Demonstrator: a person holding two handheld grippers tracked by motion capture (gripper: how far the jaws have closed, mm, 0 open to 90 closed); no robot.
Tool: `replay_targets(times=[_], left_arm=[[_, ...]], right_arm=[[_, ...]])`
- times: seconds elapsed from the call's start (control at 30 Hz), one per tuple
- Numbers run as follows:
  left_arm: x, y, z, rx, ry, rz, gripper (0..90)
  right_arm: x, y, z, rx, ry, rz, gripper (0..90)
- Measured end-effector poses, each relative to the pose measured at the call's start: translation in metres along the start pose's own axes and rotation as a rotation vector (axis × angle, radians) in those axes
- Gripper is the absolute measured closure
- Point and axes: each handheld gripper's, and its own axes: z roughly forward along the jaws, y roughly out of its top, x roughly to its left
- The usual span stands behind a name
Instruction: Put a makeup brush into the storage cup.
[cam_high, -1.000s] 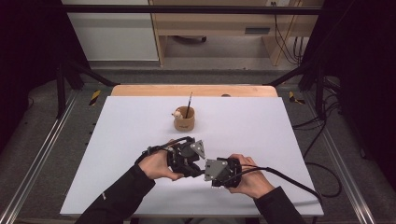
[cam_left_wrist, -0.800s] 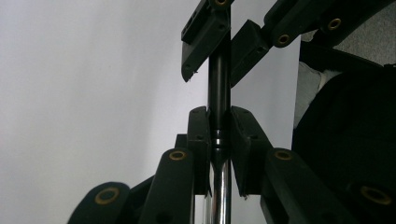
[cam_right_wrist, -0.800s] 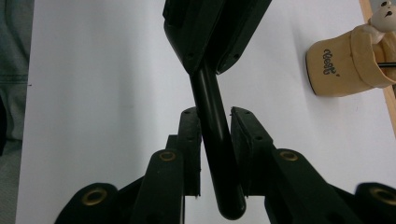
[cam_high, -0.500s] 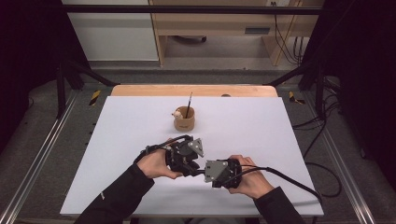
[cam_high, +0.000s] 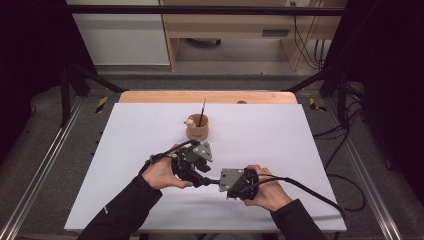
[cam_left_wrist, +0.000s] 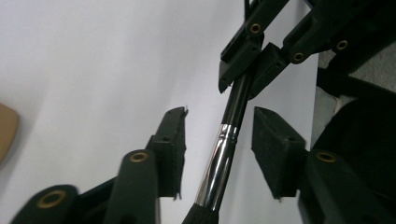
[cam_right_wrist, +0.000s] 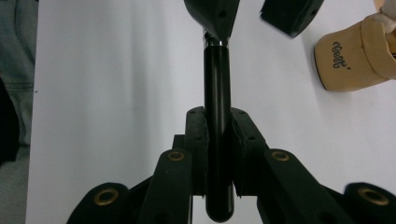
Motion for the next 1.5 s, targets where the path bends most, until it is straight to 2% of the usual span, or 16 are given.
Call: replay_targets(times=[0.03, 0.13, 0.27, 0.47, 0.6, 0.73, 1.03, 1.1, 1.13, 1.5], left_arm=[[0.002, -0.001, -0.002, -0.004, 0.014, 0.004, 50.6], [0.004, -0.006, -0.007, -0.051, 0.044, -0.031, 43.0], [0.008, -0.013, -0.014, -0.103, 0.071, -0.041, 36.2], [0.011, -0.025, -0.019, -0.141, 0.108, -0.074, 28.1], [0.013, -0.034, -0.021, -0.166, 0.121, -0.099, 24.8], [0.015, -0.043, -0.023, -0.194, 0.146, -0.128, 22.3], [0.008, -0.060, -0.029, -0.316, 0.179, -0.189, 17.4], [0.007, -0.064, -0.029, -0.341, 0.184, -0.215, 16.6], [0.006, -0.066, -0.029, -0.346, 0.186, -0.223, 16.3], [0.006, -0.089, -0.024, -0.413, 0.209, -0.288, 14.6]], right_arm=[[0.000, 0.000, -0.001, 0.005, 0.008, 0.012, 79.4], [-0.002, -0.001, -0.001, 0.003, -0.006, 0.018, 79.4], [-0.004, -0.002, -0.002, 0.002, -0.008, 0.044, 79.4], [-0.007, -0.007, -0.003, -0.006, -0.016, 0.078, 79.4], [-0.008, -0.010, -0.003, -0.006, -0.005, 0.100, 79.4], [-0.008, -0.015, -0.003, -0.016, -0.014, 0.125, 79.4], [-0.009, -0.023, -0.006, -0.041, -0.029, 0.175, 79.4], [-0.009, -0.025, -0.006, -0.045, -0.033, 0.178, 79.3], [-0.009, -0.025, -0.006, -0.050, -0.041, 0.194, 79.3], [-0.007, -0.031, -0.006, -0.094, -0.049, 0.248, 79.3]])
